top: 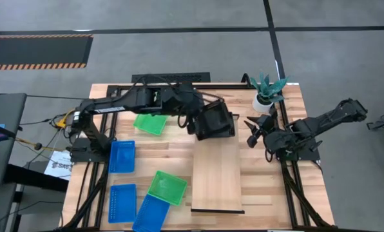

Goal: Stack baskets on shelf by color
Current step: Stack the black bin into the stacked black bin on the shelf

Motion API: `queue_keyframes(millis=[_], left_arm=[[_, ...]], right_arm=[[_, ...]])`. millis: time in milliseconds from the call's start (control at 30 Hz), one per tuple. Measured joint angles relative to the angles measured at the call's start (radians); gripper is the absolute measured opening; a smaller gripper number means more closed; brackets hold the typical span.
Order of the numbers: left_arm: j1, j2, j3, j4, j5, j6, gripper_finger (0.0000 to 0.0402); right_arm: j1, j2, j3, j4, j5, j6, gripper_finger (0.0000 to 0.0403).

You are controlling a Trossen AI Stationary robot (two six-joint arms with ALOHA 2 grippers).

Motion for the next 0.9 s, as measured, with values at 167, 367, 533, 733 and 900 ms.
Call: queue_keyframes(millis=[167,367,533,733,900], left_arm=[[0.043,0.032,0.0,0.004,0.063,0.01,0.0],[0.061,0.064,-0.001,0.024,0.106,0.03,0.0],[0.071,0.09,-0.002,0.011,0.104,0.068,0.0],[0.08,0.121,-0.003,0.024,0.101,0.07,0.0],[0.083,0.127,-0.001,0.017,0.1,0.074,0.0]], right_arm=[[-0.001,-0.003,-0.001,-0.023,-0.001,0.015,0.0118],[-0.001,-0.001,0.0,-0.034,-0.002,0.016,0.0118],[0.0,-0.001,0.0,-0.042,-0.009,0.02,0.0118],[-0.001,-0.002,0.0,-0.047,-0.025,0.026,0.0118],[0.0,-0.001,0.0,-0.053,-0.026,0.026,0.0118]])
